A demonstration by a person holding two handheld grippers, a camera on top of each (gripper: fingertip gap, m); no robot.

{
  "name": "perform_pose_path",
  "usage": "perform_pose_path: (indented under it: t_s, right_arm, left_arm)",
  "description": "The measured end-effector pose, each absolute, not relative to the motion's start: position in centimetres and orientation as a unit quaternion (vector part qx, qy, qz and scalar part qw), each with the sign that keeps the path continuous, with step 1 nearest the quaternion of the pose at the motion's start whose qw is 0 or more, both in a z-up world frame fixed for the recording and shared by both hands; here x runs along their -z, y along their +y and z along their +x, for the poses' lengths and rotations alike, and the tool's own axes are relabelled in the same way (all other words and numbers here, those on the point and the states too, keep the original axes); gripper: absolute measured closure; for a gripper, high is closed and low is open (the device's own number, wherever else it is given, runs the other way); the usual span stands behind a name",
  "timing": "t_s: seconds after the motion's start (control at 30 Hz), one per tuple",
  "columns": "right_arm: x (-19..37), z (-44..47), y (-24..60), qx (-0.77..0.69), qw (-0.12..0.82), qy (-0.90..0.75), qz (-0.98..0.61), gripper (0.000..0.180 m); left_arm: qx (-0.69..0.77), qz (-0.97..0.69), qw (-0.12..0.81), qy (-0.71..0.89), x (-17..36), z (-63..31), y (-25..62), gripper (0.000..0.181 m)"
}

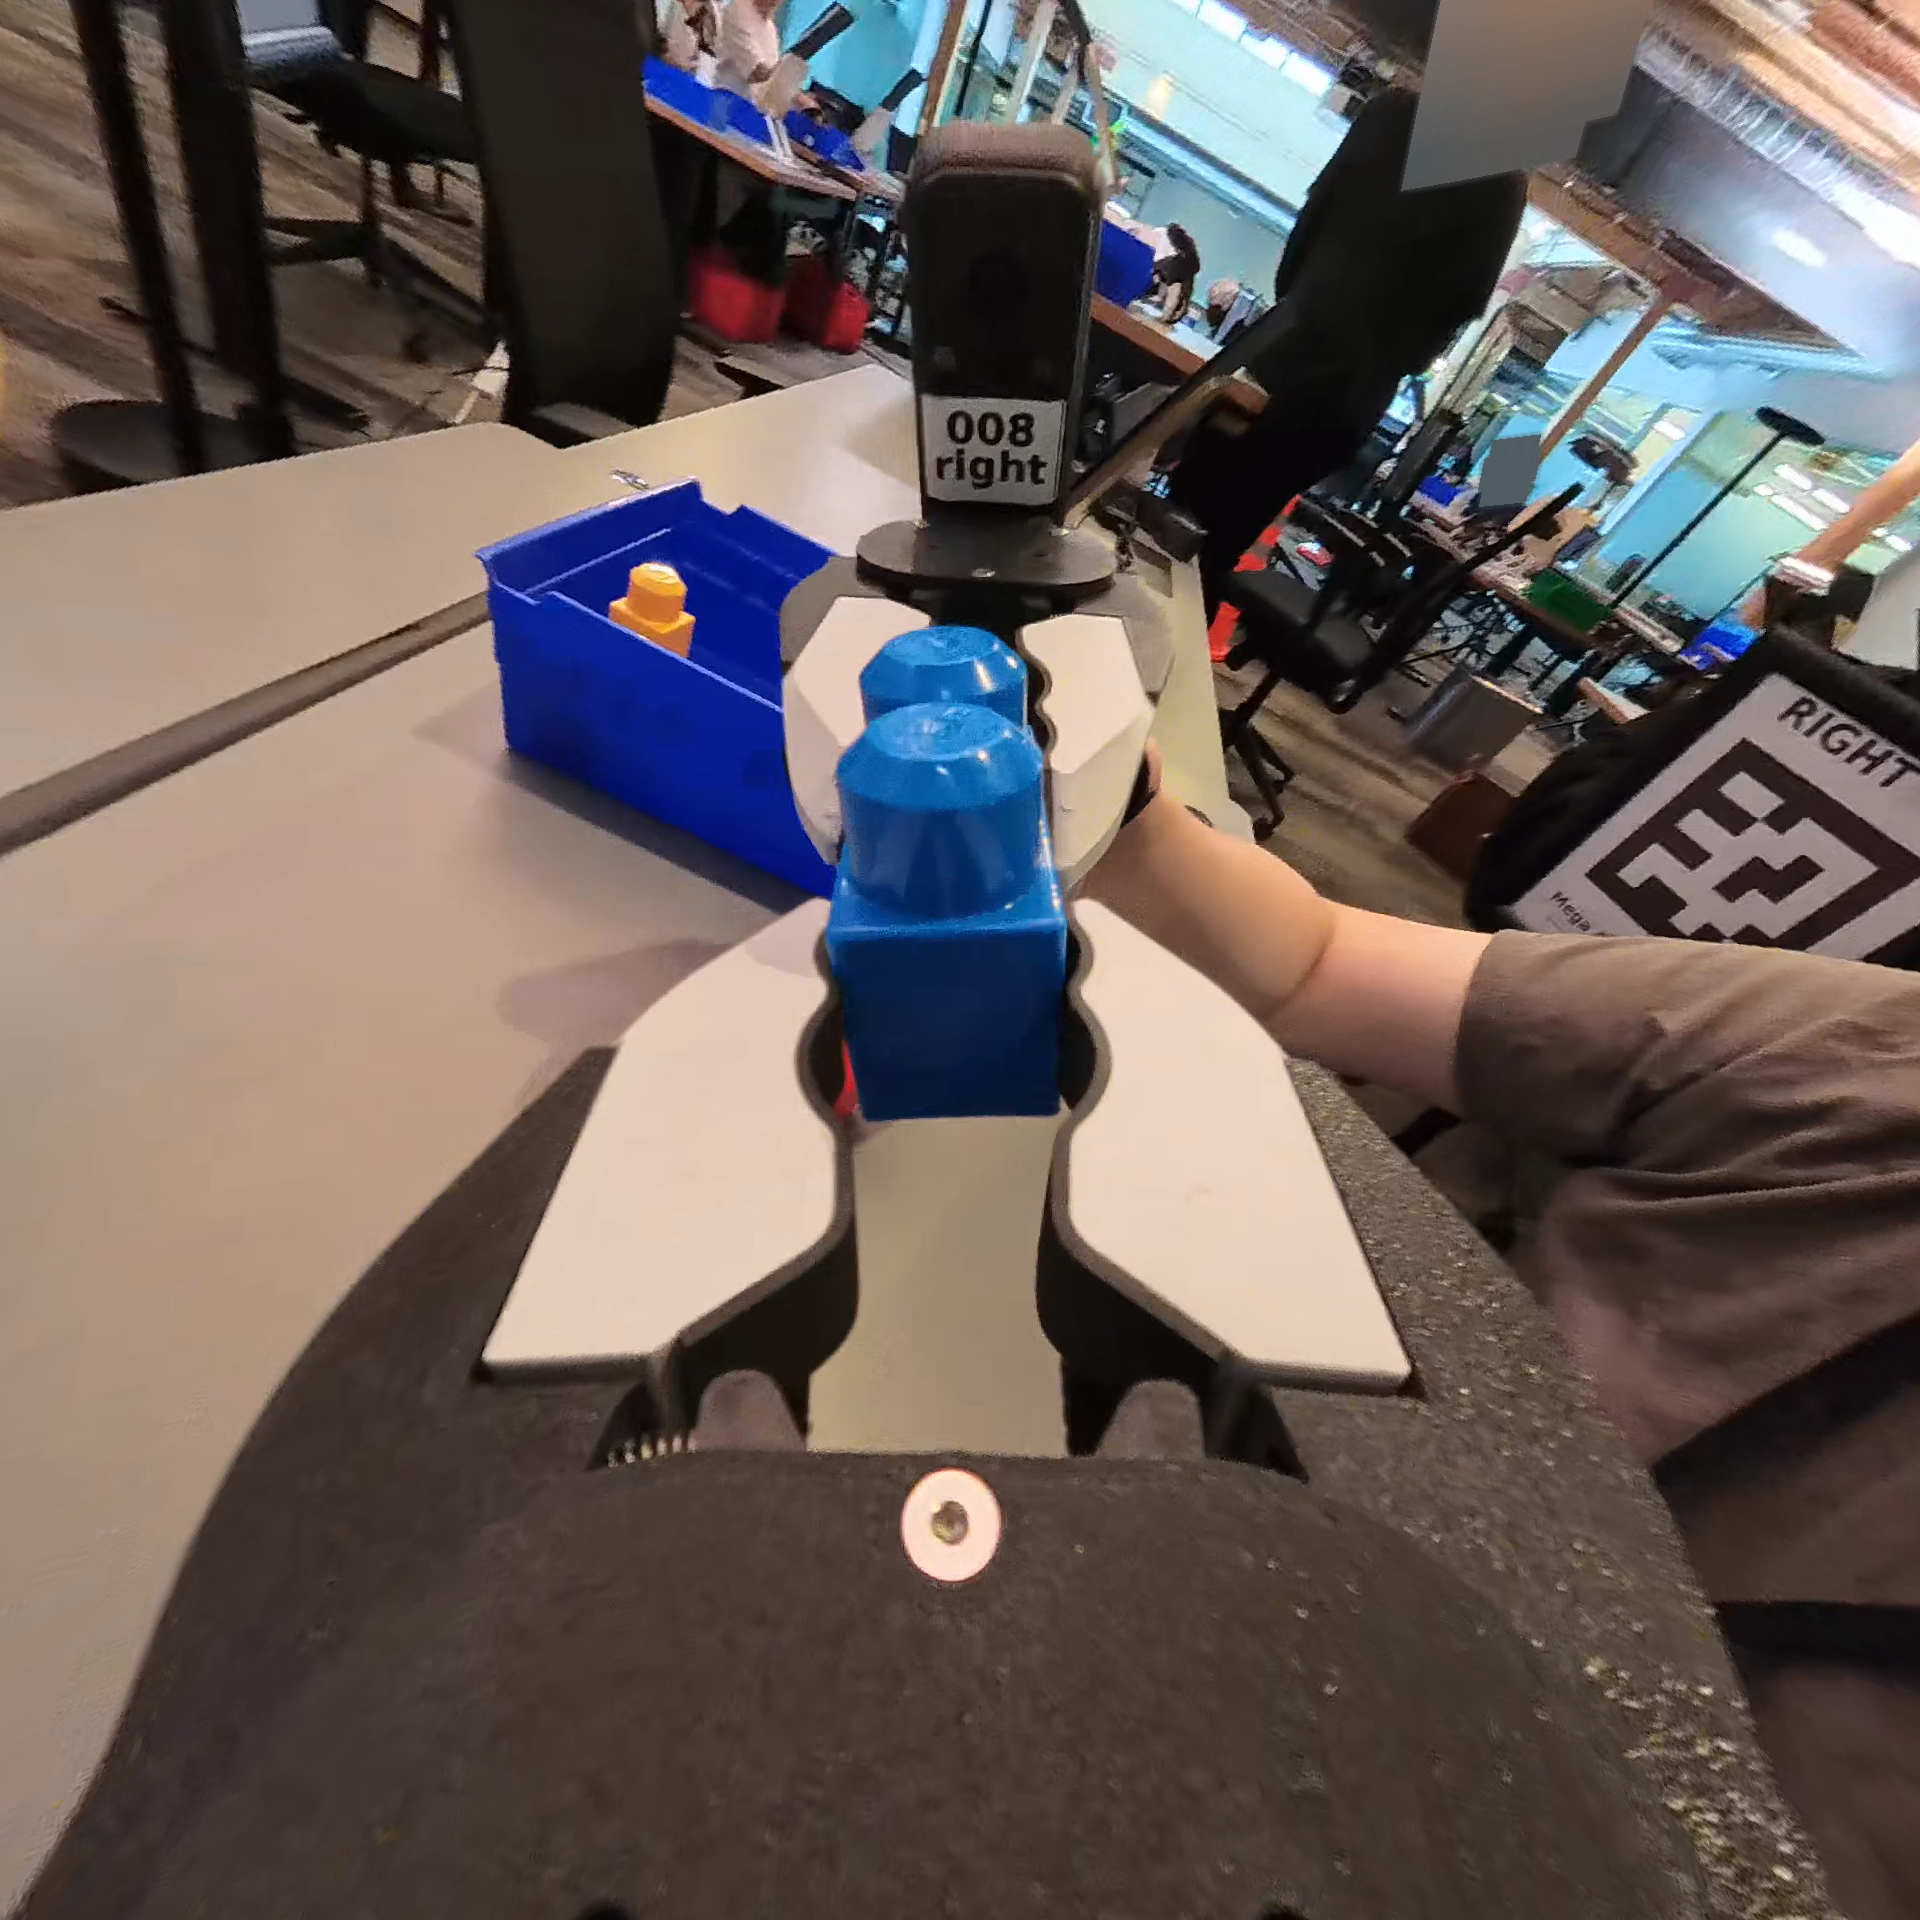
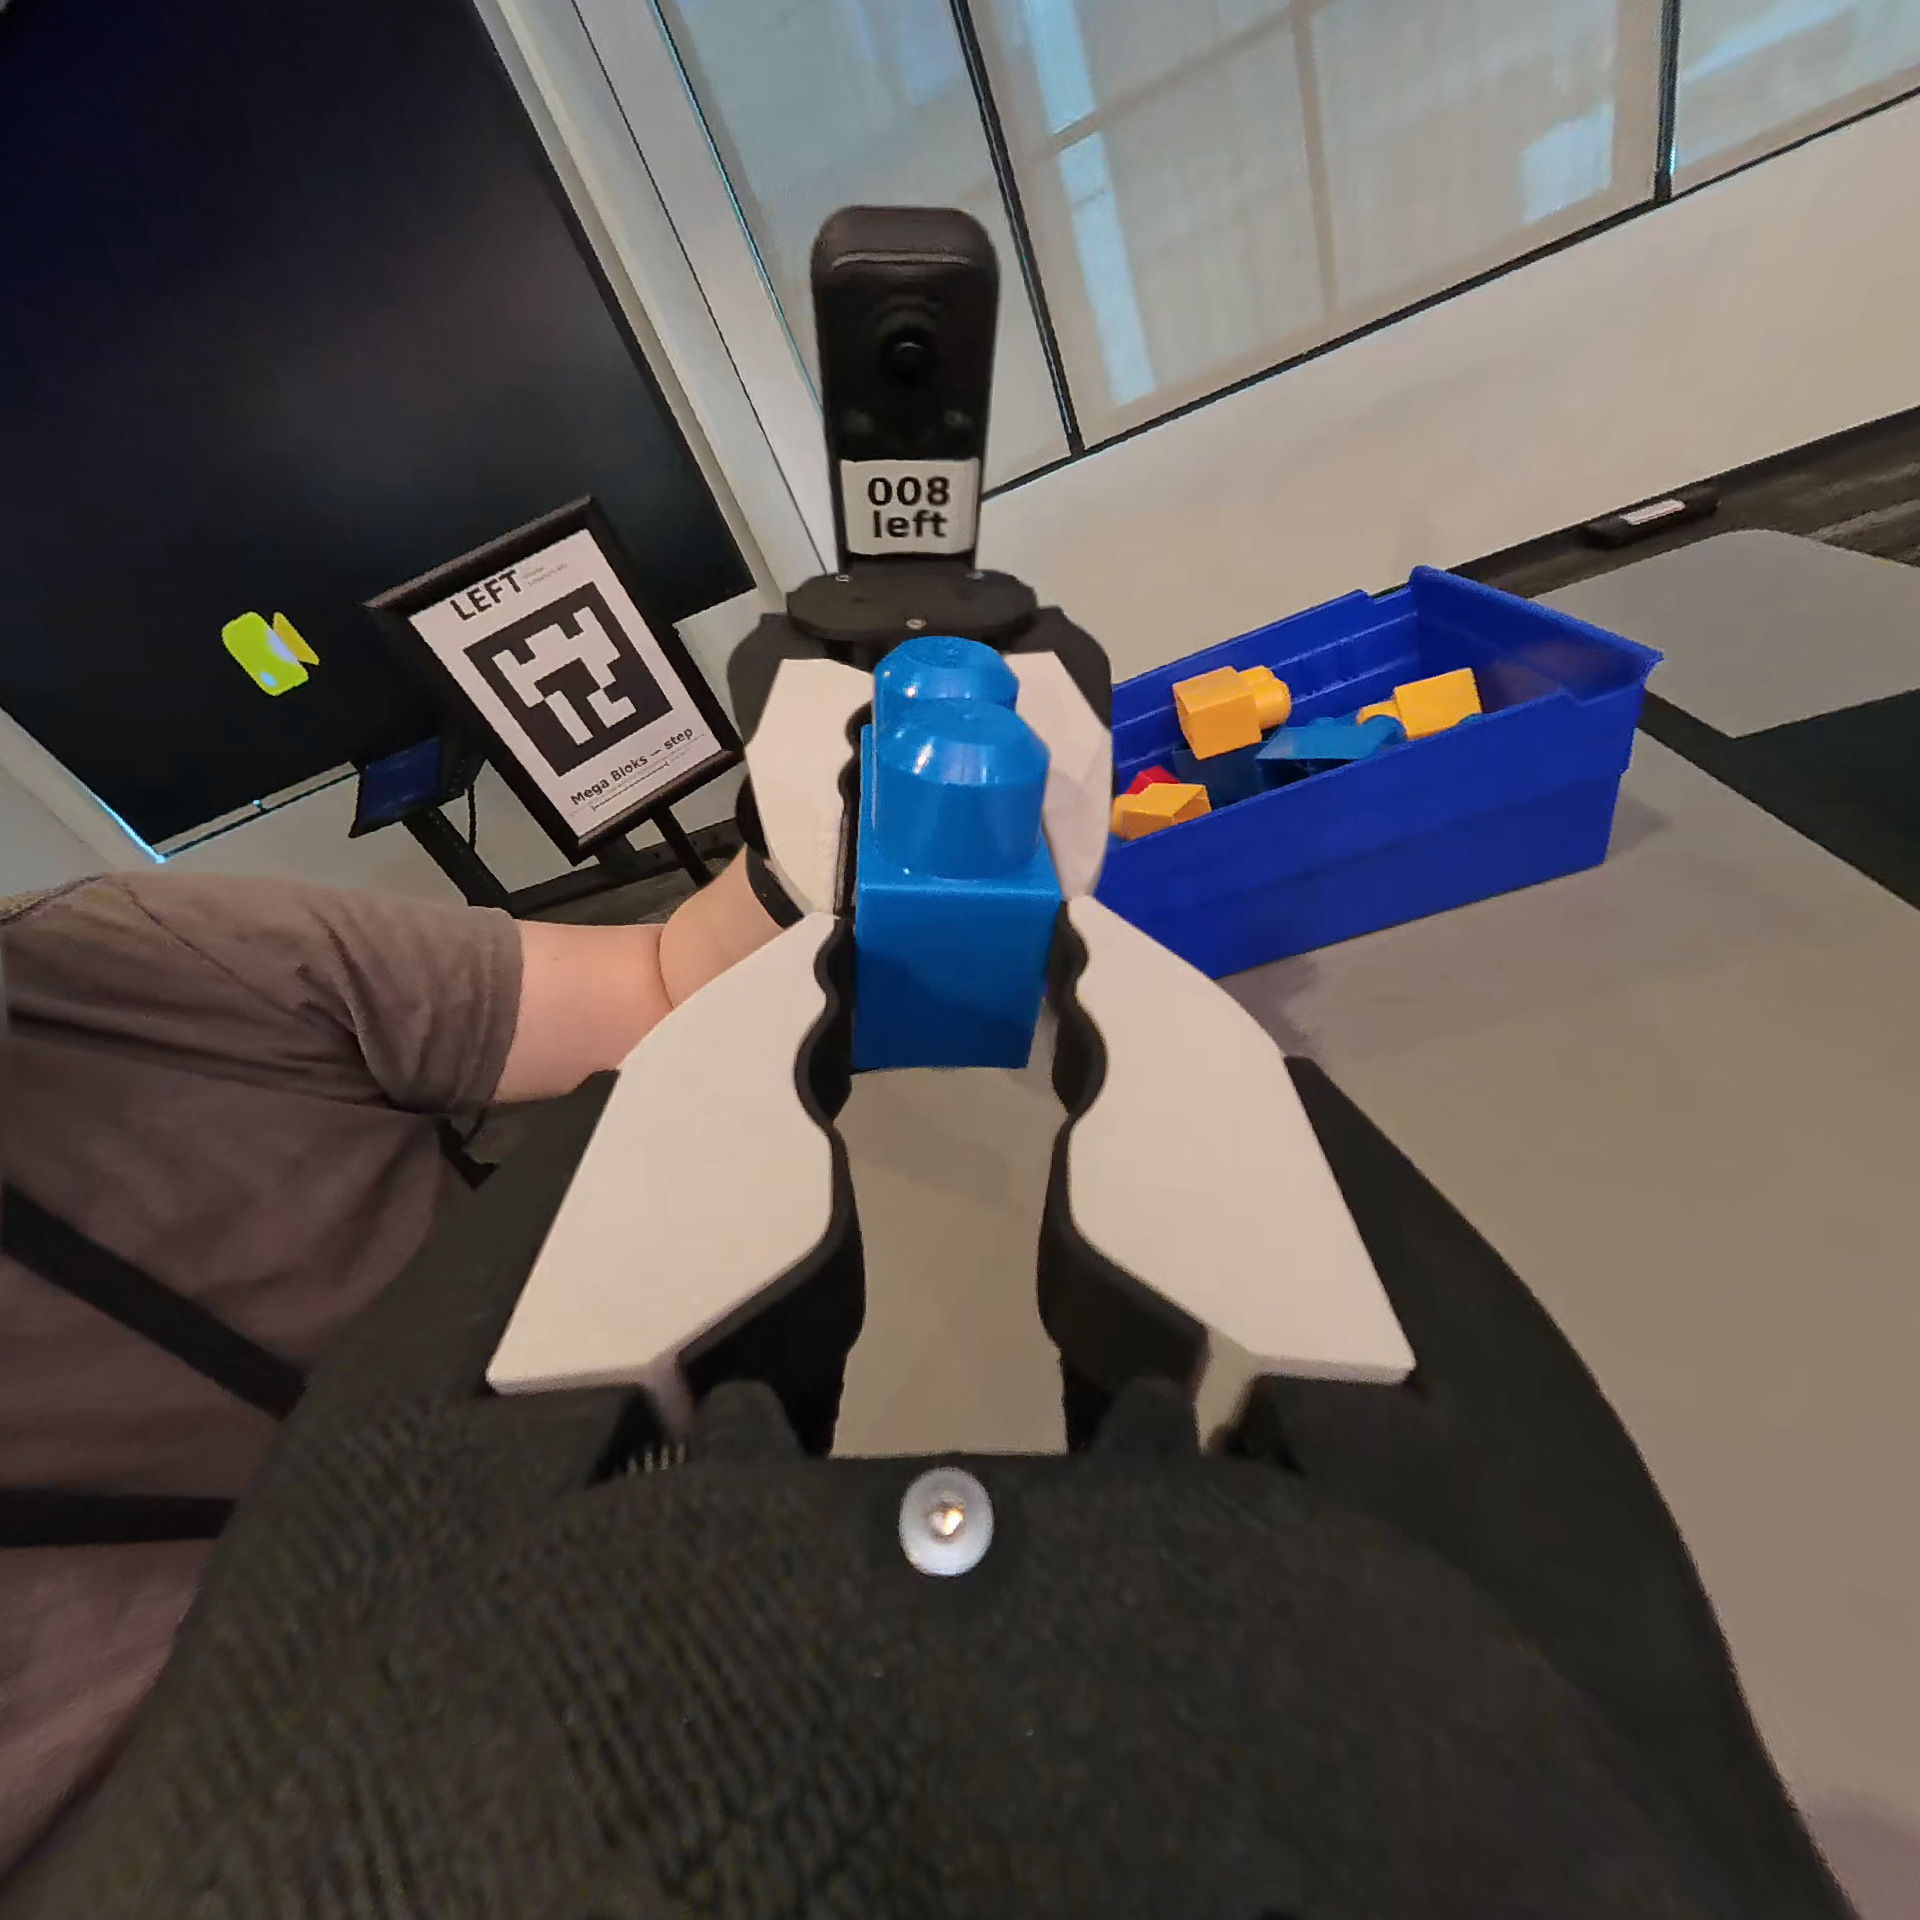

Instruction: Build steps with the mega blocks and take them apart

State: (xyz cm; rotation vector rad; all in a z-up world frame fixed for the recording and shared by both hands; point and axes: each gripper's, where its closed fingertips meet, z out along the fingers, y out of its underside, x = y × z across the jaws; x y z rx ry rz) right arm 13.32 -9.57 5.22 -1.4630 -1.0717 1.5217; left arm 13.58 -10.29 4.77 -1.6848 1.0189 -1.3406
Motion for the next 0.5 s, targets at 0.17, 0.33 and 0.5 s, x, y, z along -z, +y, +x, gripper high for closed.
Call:
perform_pose_path:
  t_s: [0.17,0.33,0.5]
  right_arm:
    - [-5.2,13.6,-10.0,-0.591,0.364,-0.436,-0.573,0.143]
    - [-6.3,14.2,-9.4,-0.612,0.366,-0.4,-0.575,0.137]
    - [-5.2,14.1,-9.6,-0.616,0.334,-0.406,-0.587,0.151]
  left_arm:
    - [0.525,-0.657,0.355,0.407,-4.5,13.7,-10.6,0.144]
    - [0.506,-0.668,0.338,0.429,-3.3,14.1,-11.1,0.144]
    - [0.509,-0.674,0.322,0.428,-2.6,14.3,-11.2,0.144]
